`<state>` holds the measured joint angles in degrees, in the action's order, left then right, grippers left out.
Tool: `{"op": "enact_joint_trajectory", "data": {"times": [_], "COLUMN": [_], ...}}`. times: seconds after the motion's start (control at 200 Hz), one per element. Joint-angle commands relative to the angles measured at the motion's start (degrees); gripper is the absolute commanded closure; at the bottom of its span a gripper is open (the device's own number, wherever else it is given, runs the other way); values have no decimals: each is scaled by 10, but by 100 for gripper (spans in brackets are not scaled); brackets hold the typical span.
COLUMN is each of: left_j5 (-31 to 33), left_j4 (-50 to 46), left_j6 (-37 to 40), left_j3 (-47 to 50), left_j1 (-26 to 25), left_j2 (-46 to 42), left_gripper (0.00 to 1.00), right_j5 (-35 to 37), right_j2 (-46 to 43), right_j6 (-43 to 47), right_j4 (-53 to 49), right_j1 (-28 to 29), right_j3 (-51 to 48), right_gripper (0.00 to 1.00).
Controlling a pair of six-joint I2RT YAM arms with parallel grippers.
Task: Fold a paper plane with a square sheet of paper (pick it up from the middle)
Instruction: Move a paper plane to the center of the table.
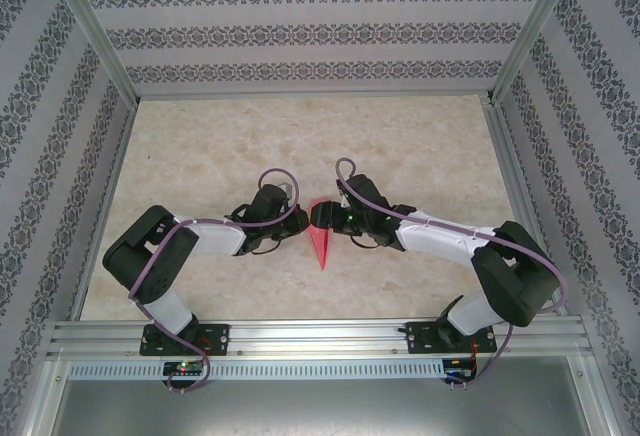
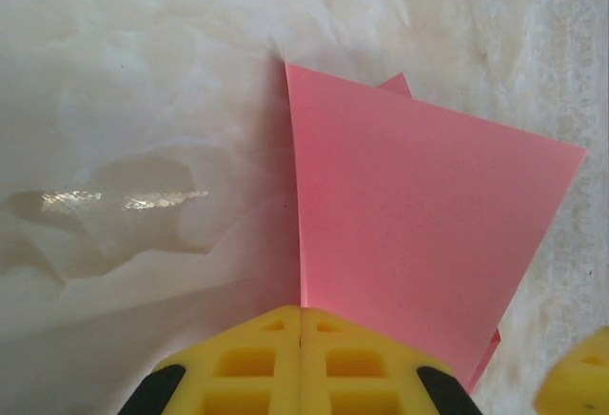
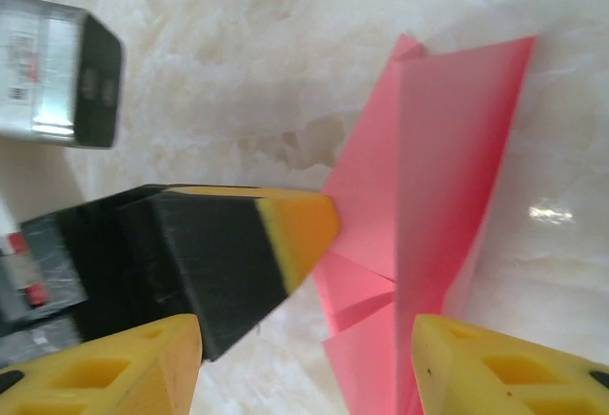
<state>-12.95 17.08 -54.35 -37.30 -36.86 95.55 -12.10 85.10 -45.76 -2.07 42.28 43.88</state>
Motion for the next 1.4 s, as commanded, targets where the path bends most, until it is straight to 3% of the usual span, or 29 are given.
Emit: {"op": "enact_joint_trajectory", "data": {"times": [0.0,0.55,1.079,1.399], "left_j5": [8,27,22,20], "left_j4": [4,-6,-8,-7], "left_j6": [-1,0,-1,-1], "left_j3": [-3,6,2,1], "left_j1": [6,8,10,10], "left_j2": [-5,-12,3,5], "left_gripper": [100,100,100,100], "right_j5": [-3,57,25,-25], "right_j2": [4,54,64,48], "right_j6": [10,10,33,-5], "right_j4": [-7,-69,-70,-25], "right_j1": [6,3,12,18], "right_j3": [23,30,26,-4], "right_gripper": [40,40,36,41]}}
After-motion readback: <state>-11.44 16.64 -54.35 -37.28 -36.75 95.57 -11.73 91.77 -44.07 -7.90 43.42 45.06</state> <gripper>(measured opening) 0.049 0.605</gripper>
